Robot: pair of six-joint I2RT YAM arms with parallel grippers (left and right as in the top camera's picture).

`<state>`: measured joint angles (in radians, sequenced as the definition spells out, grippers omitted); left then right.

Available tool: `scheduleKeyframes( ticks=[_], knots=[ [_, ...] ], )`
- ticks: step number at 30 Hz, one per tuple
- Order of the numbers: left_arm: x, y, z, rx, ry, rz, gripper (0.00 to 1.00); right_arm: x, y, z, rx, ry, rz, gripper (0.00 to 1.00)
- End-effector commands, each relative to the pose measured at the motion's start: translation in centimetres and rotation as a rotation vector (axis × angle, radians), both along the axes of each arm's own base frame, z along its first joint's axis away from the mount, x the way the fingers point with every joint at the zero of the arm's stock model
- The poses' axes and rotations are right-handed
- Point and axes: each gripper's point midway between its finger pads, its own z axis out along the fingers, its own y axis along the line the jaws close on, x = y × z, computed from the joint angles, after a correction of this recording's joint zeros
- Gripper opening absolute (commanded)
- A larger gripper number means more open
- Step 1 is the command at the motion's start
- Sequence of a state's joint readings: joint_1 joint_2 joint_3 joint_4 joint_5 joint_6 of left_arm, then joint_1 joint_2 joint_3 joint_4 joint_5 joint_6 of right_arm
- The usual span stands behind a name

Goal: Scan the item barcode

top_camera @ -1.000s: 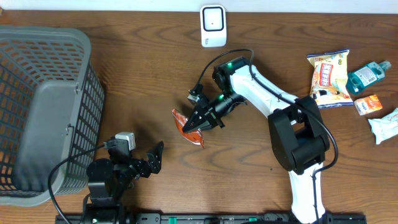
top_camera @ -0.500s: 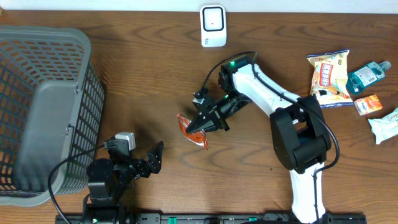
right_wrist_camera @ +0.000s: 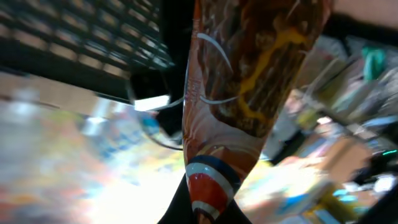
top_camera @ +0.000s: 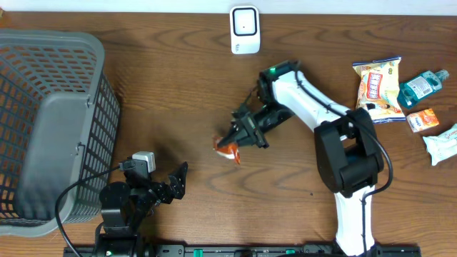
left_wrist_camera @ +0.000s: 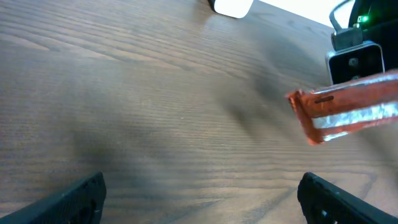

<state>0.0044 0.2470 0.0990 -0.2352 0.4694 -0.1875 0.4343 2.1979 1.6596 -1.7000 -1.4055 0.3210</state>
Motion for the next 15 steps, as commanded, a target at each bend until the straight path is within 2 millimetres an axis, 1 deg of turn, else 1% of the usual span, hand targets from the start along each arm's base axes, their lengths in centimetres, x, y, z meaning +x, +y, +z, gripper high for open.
scheduleKeyframes(
  ticks=[1,4,8,11,13,15],
  knots=[
    [-0.5,-0.2,-1.1,-0.012,0.041,-0.009,0.98,3.5,-0.9,3.1,0.057,0.16,-0.172,0.01],
    [-0.5,-0.2,-1.1,-0.012,0.041,-0.009,0.98,5.0,-2.3,3.0,0.063,0.156,-0.221,0.01],
    [-0.5,-0.2,-1.1,-0.012,0.041,-0.009,0.98,7.0,-4.7,3.1,0.12,0.031,-0.291,0.01],
    [-0.5,-0.2,-1.1,-0.012,0.041,-0.009,0.99,7.9,-6.5,3.1,0.139,-0.044,-0.331,0.01],
    [-0.5,-0.2,-1.1,-0.012,0.041,-0.009,0.99,8.4,-7.9,2.5,0.109,-0.067,-0.341,0.01],
    [-0.5,-0.2,-1.1,-0.012,0.041,-0.009,0.98,8.3,-9.2,1.5,0.051,-0.085,-0.326,0.01]
  ],
)
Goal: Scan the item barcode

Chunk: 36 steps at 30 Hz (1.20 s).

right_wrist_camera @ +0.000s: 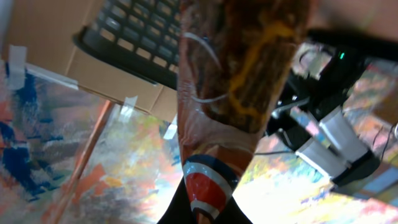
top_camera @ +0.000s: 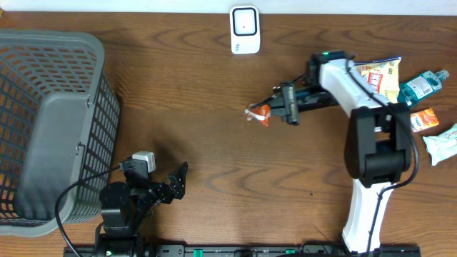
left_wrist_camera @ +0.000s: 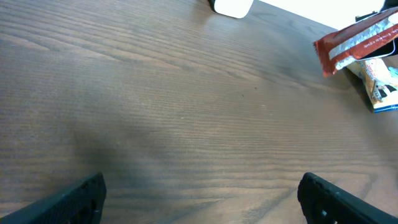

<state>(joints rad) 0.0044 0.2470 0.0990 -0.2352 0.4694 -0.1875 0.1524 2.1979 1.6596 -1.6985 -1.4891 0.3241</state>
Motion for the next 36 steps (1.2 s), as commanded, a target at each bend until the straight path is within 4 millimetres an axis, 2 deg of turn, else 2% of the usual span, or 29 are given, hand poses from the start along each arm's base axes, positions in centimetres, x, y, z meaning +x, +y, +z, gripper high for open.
scheduleKeyframes(
  ticks=[1,4,9,11,16,17,18,19,20,24,28,33,36],
  knots=[
    [-0.5,-0.2,-1.1,-0.012,0.041,-0.009,0.99,-0.2,-2.3,-0.7,-0.085,-0.13,0.035,0.01],
    [-0.5,-0.2,-1.1,-0.012,0.041,-0.009,0.98,-0.6,-5.1,-5.1,-0.254,-0.396,0.187,0.01],
    [-0.5,-0.2,-1.1,-0.012,0.041,-0.009,0.98,-0.8,-8.9,-11.1,-0.601,-0.531,0.438,0.01],
    [-0.5,-0.2,-1.1,-0.012,0.041,-0.009,0.98,-1.2,-9.2,-12.3,-0.69,-0.543,0.519,0.01],
    [-0.5,-0.2,-1.1,-0.012,0.041,-0.009,0.98,-1.6,-7.2,-13.1,-0.734,-0.617,0.621,0.02],
    [-0.5,-0.2,-1.1,-0.012,0.041,-0.009,0.98,-1.4,-7.0,-13.3,-0.764,-0.622,0.629,0.09],
    [-0.5,-0.2,-1.1,-0.012,0.041,-0.009,0.99,-1.1,-7.2,-13.7,-0.82,-0.614,0.631,0.23],
    [-0.5,-0.2,-1.1,-0.012,0.041,-0.009,0.99,-0.9,-7.5,-14.1,-0.875,-0.602,0.631,0.46],
    [-0.5,-0.2,-1.1,-0.012,0.041,-0.009,0.98,-0.5,-8.1,-14.6,-0.959,-0.601,0.641,0.99],
    [-0.5,-0.2,-1.1,-0.012,0.041,-0.009,0.98,0.5,-7.7,-15.1,-0.965,-0.737,0.715,0.99],
    [-0.5,-0.2,-1.1,-0.012,0.041,-0.009,0.98,1.3,-6.6,-15.4,-0.977,-0.784,0.702,0.99],
    [-0.5,-0.2,-1.1,-0.012,0.041,-0.009,0.98,3.1,-6.5,-16.1,-1.233,-0.826,0.695,0.99],
    [-0.5,-0.2,-1.1,-0.012,0.041,-0.009,0.99,3.3,-5.5,-16.1,-1.324,-0.855,0.695,0.99]
  ],
)
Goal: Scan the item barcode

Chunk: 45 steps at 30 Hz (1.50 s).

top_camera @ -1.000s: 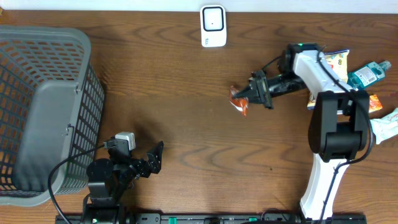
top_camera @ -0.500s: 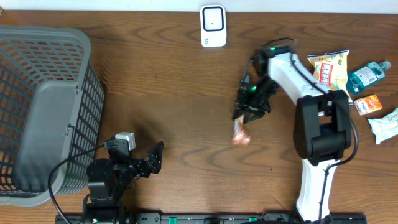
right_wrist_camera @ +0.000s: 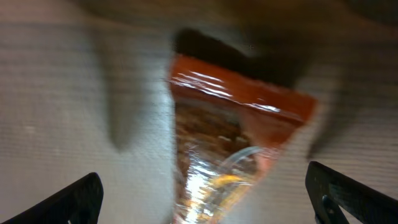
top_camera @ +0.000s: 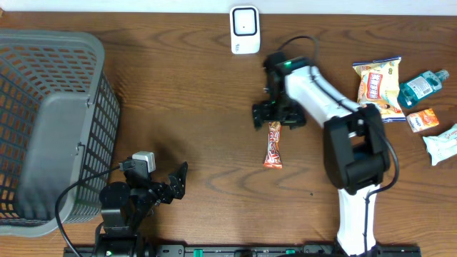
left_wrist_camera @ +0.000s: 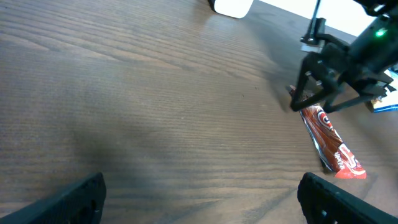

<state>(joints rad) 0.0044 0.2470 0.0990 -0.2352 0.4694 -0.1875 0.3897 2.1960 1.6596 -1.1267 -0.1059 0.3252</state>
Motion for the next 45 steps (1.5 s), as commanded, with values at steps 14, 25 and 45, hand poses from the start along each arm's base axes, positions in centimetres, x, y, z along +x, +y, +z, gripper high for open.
scheduleKeyframes(
  ticks=[14,25,45],
  knots=[
    [-0.5,-0.2,-1.1,-0.012,0.041,-0.009,0.98,-2.8,-0.4,-2.7,-0.53,-0.126,-0.005,0.65],
    [-0.5,-0.2,-1.1,-0.012,0.041,-0.009,0.99,-8.9,-5.1,-11.4,-0.733,0.23,0.075,0.07],
    [-0.5,-0.2,-1.1,-0.012,0.041,-0.009,0.98,-8.0,12.3,9.3,0.7,0.145,0.527,0.01]
  ],
)
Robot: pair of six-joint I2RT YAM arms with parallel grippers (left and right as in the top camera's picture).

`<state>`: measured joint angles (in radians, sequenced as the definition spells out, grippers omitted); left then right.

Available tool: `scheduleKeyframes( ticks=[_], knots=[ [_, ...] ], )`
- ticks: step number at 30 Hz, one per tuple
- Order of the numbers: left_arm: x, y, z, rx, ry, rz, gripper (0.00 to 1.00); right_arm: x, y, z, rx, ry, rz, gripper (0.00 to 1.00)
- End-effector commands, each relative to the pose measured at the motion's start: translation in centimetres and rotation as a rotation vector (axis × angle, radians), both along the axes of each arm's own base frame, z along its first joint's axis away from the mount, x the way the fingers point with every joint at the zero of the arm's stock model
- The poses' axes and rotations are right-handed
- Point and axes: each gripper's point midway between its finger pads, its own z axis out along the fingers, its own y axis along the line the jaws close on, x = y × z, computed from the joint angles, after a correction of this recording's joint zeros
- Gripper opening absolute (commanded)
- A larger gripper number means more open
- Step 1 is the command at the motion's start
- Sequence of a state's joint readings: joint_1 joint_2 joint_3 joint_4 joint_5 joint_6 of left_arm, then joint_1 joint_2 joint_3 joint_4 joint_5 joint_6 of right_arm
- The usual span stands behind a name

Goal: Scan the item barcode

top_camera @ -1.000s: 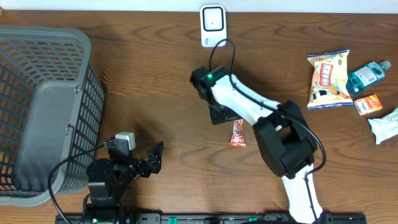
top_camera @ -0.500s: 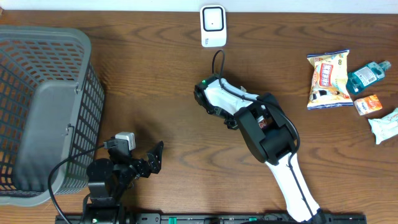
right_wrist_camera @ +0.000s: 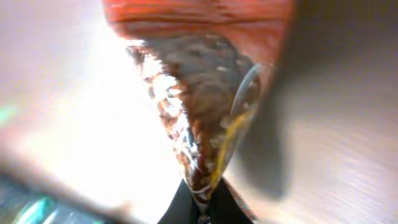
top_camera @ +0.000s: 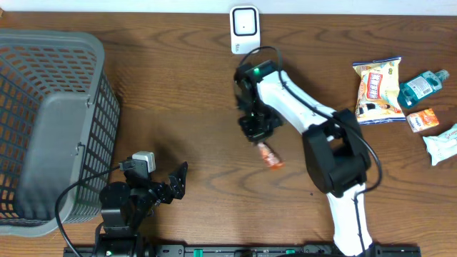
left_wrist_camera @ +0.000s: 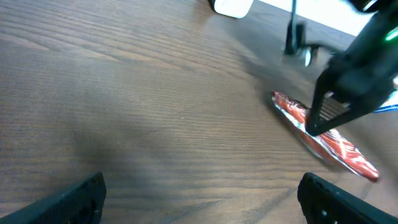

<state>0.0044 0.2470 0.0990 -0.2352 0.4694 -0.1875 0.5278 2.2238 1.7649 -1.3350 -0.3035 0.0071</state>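
The item is a red-orange snack bar (top_camera: 268,155) in a shiny wrapper, near the table's middle. My right gripper (top_camera: 255,133) is shut on its upper end, and the bar slants down to the right. In the right wrist view the bar (right_wrist_camera: 199,106) runs up from between the fingers (right_wrist_camera: 202,202). The left wrist view shows the bar (left_wrist_camera: 326,140) under the dark right gripper (left_wrist_camera: 314,124). A white scanner (top_camera: 244,30) stands at the far edge, and its bottom shows in the left wrist view (left_wrist_camera: 231,6). My left gripper (top_camera: 176,180) rests open at the front left, with nothing between its fingers (left_wrist_camera: 202,205).
A grey mesh basket (top_camera: 50,128) fills the left side. At the right edge lie a yellow snack bag (top_camera: 376,89), a blue bottle (top_camera: 423,84), an orange packet (top_camera: 423,119) and a white packet (top_camera: 443,143).
The bar lay flat on the table with my right gripper open over its far end. Now that gripper is shut on the bar, a little further left, and the bar is slanted.
My right gripper held the bar over the table's middle, then further right and nearer the scanner. After that the bar lay flat on the table with the gripper open above it. Now the gripper grips it again. The left arm has stayed still.
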Motion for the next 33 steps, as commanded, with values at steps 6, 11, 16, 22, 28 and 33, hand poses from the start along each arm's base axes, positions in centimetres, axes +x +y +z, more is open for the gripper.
scheduleKeyframes(
  ticks=[6,11,16,22,28,33],
  knots=[
    [-0.5,-0.2,-1.1,-0.012,0.041,-0.009,0.98,-3.3,7.6,12.4,0.903,0.166,0.089,0.01],
    [-0.5,-0.2,-1.1,-0.012,0.041,-0.009,0.99,-4.0,7.7,16.6,1.128,0.233,0.029,0.01],
    [-0.5,-0.2,-1.1,-0.012,0.041,-0.009,0.98,-3.8,8.2,19.5,1.268,0.264,-0.052,0.01],
    [-0.5,-0.2,-1.1,-0.012,0.041,-0.009,0.99,-3.5,8.2,20.0,1.123,0.529,-0.308,0.01],
    [-0.5,-0.2,-1.1,-0.012,0.041,-0.009,0.98,-3.5,8.2,20.0,1.014,0.672,-0.437,0.01],
    [-0.5,-0.2,-1.1,-0.012,0.041,-0.009,0.99,-3.2,8.0,20.0,1.008,0.679,-0.456,0.01]
  ],
)
